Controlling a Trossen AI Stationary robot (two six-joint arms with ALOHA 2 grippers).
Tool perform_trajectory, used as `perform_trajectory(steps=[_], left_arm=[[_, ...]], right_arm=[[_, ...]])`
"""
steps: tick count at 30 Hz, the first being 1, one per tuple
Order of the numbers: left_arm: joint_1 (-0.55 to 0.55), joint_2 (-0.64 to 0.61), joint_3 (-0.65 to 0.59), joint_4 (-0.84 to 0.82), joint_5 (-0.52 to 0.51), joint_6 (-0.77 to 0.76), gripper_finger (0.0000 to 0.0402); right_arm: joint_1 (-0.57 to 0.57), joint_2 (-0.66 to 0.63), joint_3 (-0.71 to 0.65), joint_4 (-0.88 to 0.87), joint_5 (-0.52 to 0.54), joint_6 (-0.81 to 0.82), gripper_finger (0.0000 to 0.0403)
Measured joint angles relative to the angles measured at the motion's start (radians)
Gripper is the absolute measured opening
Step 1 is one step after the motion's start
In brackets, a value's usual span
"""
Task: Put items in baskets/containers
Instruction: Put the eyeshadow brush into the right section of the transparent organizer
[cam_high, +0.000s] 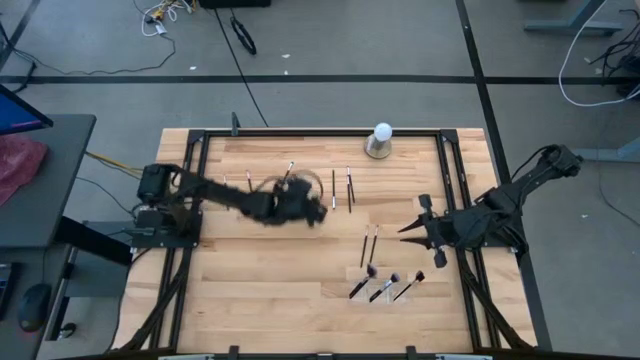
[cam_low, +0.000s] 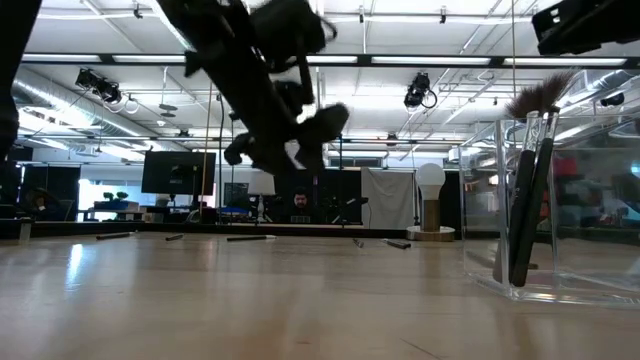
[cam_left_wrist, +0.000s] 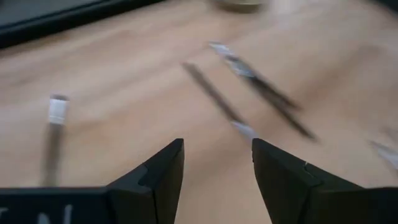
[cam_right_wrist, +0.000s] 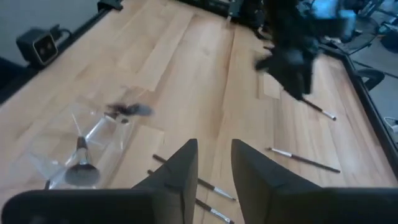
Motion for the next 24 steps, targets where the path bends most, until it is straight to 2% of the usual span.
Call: perform_trajectory(steps=[5,9,14,18,21,24], left_arm=[[0.19,0.0,0.0,-0.06,0.041,0.024,0.0216],[0.278,0.01,0.0,-0.069,0.112,0.076,0.024],[0.309,0.02,0.0,-0.096,0.162,0.129,0.025],[0.308,0.023,-0.015,-0.081,0.16,0.136,0.0244],[0.31,0.021,-0.099,-0.004,0.155,0.124,0.0244],[0.31,0.021,-0.215,0.152,0.161,0.111,0.0244]], right_arm=[[0.009,-0.033,-0.001,-0.003,0.0,0.022,0.0094],[0.03,-0.037,-0.001,-0.008,0.0,0.038,0.0094],[0.063,-0.037,-0.001,-0.017,0.0,0.062,0.0094],[0.092,-0.037,-0.001,-0.028,0.0,0.087,0.0094],[0.115,-0.037,-0.001,-0.029,0.0,0.094,0.0094],[0.134,-0.037,-0.001,-0.029,0.0,0.1,0.0094]])
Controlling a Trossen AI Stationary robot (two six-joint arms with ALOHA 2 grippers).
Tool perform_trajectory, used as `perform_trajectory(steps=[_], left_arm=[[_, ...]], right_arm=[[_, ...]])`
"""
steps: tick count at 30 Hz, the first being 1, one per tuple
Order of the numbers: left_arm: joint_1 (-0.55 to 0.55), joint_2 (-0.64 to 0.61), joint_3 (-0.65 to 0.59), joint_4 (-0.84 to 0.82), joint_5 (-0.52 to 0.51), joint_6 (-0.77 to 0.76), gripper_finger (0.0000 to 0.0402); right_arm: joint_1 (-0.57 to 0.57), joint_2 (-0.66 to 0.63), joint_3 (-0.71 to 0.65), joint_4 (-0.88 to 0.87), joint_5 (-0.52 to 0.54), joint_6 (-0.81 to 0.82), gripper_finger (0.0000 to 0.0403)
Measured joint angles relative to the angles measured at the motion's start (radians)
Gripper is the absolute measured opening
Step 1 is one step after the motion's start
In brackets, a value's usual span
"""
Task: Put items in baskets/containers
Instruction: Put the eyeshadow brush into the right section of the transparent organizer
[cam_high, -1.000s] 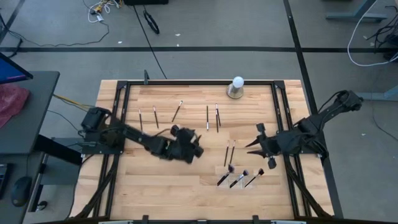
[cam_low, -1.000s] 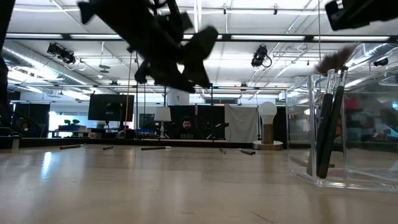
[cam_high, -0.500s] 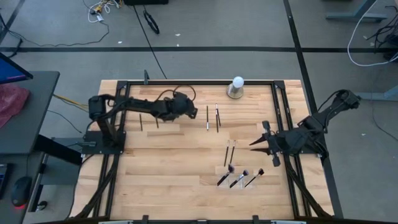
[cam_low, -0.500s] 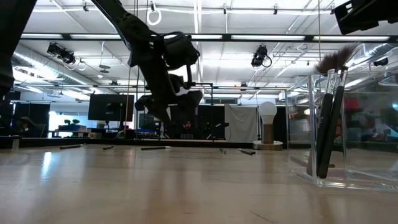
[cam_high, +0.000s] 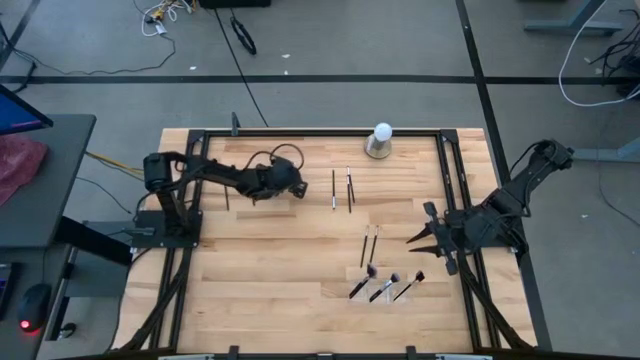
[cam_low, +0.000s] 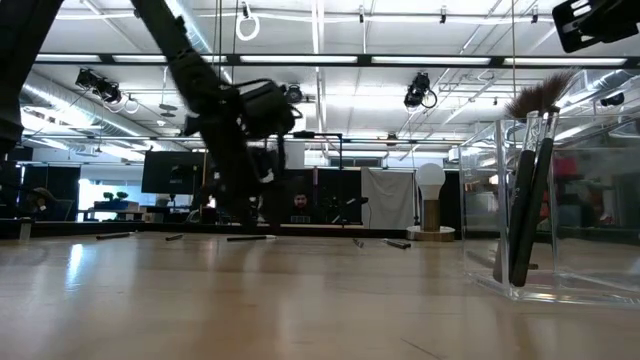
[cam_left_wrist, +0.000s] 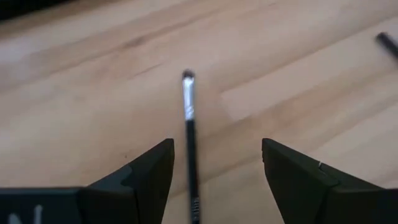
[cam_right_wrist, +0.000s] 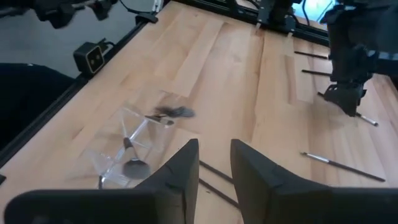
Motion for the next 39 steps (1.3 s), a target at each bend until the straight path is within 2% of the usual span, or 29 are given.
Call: perform_trajectory(steps=[5,8,12,16,24,28,36,39], left_arm=[[-0.04,0.0,-0.176,0.374,-0.078,0.025,0.0243],[-0.062,0.0,-0.239,0.505,-0.117,0.088,0.0243],[-0.08,0.0,-0.267,0.517,-0.174,0.117,0.0232],[-0.078,0.042,-0.268,0.54,-0.148,0.118,0.021],[-0.079,0.145,-0.266,0.622,-0.161,0.096,0.0168],[-0.077,0.146,-0.265,0.61,-0.137,0.101,0.0128],[-0.076,0.145,-0.265,0.593,-0.125,0.125,0.0018],[-0.076,0.144,-0.265,0.594,-0.122,0.14,0.0015]], right_arm=[[0.009,0.0,0.0,0.012,0.002,-0.016,0.0094],[0.009,0.0,0.0,0.026,0.004,-0.021,0.0094],[0.009,0.0,0.0,0.039,0.004,-0.025,0.0094],[0.009,0.001,0.0,0.057,0.004,-0.036,0.0094],[0.008,0.001,0.0,0.06,0.003,-0.04,0.0094],[0.008,0.001,0.0,0.054,0.003,-0.04,0.0094],[0.008,0.001,0.0,0.047,0.003,-0.039,0.0094],[0.008,0.001,-0.001,0.044,0.003,-0.038,0.0094]])
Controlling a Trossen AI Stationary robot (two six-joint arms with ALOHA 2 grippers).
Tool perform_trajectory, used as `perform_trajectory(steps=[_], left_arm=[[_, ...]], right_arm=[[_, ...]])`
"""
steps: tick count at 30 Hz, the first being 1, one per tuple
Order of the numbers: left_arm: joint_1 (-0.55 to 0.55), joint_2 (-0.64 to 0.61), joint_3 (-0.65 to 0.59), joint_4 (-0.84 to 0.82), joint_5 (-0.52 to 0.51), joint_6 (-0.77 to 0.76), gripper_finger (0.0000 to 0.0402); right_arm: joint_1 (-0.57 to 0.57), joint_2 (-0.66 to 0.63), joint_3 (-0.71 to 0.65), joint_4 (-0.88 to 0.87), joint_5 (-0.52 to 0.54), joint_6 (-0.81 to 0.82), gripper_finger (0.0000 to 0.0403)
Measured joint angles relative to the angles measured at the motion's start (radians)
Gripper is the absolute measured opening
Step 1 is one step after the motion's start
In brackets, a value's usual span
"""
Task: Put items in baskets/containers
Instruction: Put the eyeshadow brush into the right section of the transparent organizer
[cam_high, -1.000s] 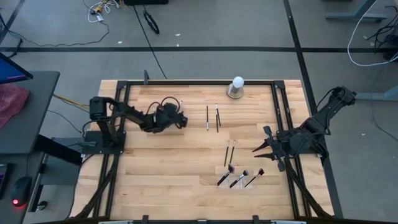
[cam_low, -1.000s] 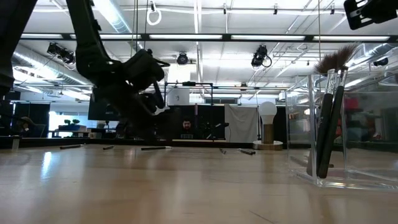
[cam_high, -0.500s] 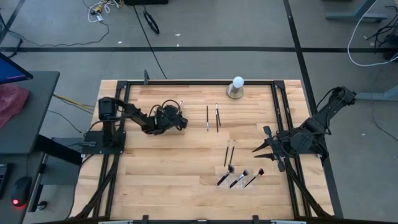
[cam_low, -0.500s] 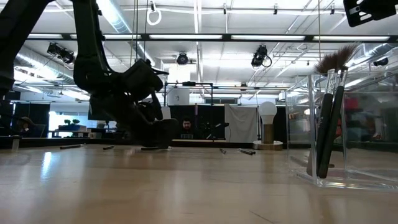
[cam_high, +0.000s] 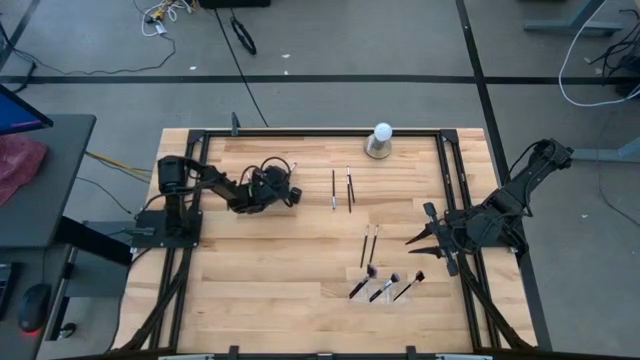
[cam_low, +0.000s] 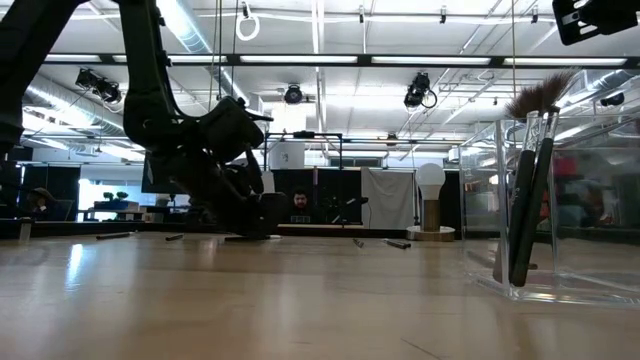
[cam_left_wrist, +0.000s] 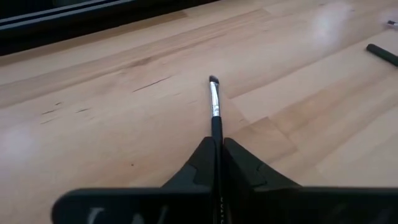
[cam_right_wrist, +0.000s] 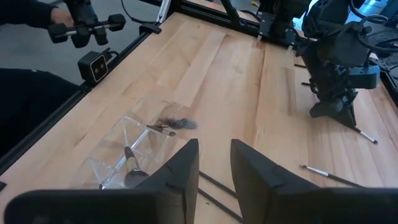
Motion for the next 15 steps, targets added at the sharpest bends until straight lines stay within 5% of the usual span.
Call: perform_trajectory(steps=[15], left_arm=[[-0.07,-0.095,-0.006,-0.033,0.065,0.053,0.0017]], right_arm=[[0.0,0.0,0.0,-0.033,-0.002,0.025,0.0094]])
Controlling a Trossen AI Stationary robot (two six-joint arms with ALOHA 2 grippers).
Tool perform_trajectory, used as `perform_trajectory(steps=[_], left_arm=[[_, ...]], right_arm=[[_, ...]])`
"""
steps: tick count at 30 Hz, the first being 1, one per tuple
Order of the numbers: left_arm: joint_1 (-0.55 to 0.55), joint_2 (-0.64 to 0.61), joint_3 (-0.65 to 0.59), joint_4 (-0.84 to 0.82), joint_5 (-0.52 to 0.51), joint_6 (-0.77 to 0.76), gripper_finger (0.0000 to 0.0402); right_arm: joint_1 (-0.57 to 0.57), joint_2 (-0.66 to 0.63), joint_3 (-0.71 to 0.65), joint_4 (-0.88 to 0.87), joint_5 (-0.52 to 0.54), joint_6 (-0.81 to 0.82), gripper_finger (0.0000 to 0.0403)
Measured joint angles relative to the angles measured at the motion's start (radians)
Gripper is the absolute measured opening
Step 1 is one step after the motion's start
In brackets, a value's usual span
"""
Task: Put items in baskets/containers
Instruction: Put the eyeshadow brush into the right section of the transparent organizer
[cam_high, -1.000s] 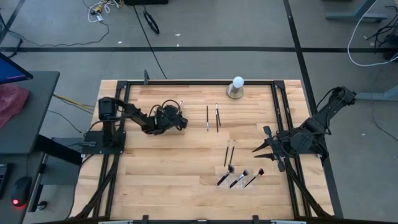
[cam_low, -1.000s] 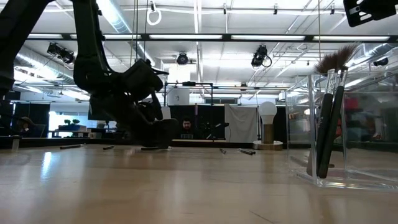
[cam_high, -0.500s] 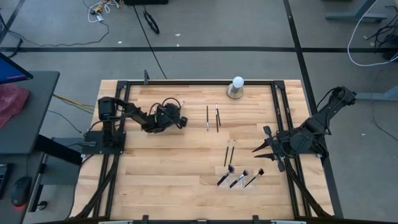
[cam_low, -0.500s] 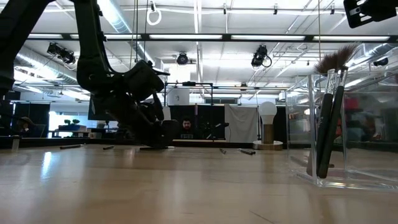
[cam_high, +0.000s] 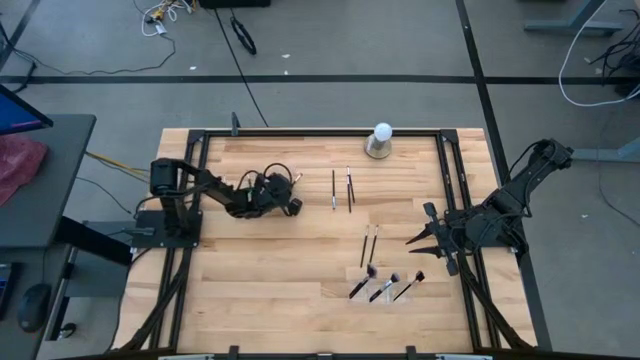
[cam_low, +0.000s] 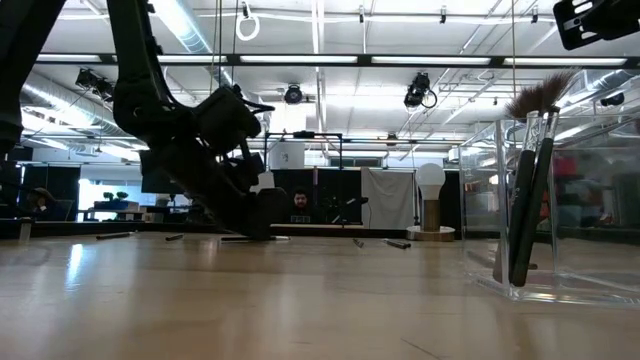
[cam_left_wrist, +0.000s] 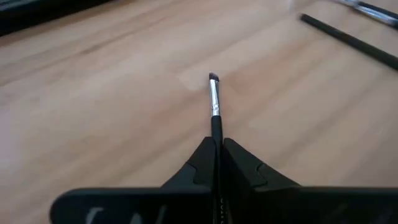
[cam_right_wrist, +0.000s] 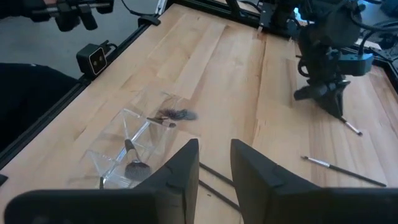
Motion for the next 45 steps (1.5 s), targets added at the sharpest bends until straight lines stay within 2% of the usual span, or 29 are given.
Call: perform_trajectory(steps=[5,10,14,21,27,36,41,43,45], left_arm=[[-0.039,-0.019,-0.001,0.013,0.014,0.002,0.0011],[-0.078,-0.02,0.0,0.076,-0.009,0.003,0.0016],[-0.107,-0.022,0.001,0.164,-0.018,0.011,0.0015],[-0.154,-0.024,0.002,0.338,-0.025,0.062,0.0017],[-0.188,-0.024,0.009,0.486,0.029,0.121,0.0014],[-0.249,-0.024,0.188,0.497,0.169,0.272,0.0015],[-0.284,-0.024,0.314,0.492,0.19,0.385,0.0018],[-0.294,-0.024,0.359,0.466,0.19,0.417,0.0017],[-0.301,-0.023,0.4,0.43,0.19,0.438,0.0016]], right_arm=[[0.0,0.0,-0.01,0.008,0.002,0.004,0.0094],[0.0,0.0,-0.103,0.128,0.001,-0.003,0.0094],[0.0,0.0,-0.16,0.188,-0.009,0.003,0.0094],[0.0,0.0,-0.163,0.206,-0.009,0.001,0.0094],[0.0,0.0,-0.163,0.209,-0.009,0.004,0.0094],[-0.041,0.039,-0.163,0.304,-0.009,0.046,0.0095],[-0.127,0.11,-0.165,0.377,0.022,0.079,0.0123],[-0.162,0.144,-0.196,0.489,0.048,0.074,0.0141],[-0.196,0.179,-0.262,0.677,0.053,0.049,0.0159]])
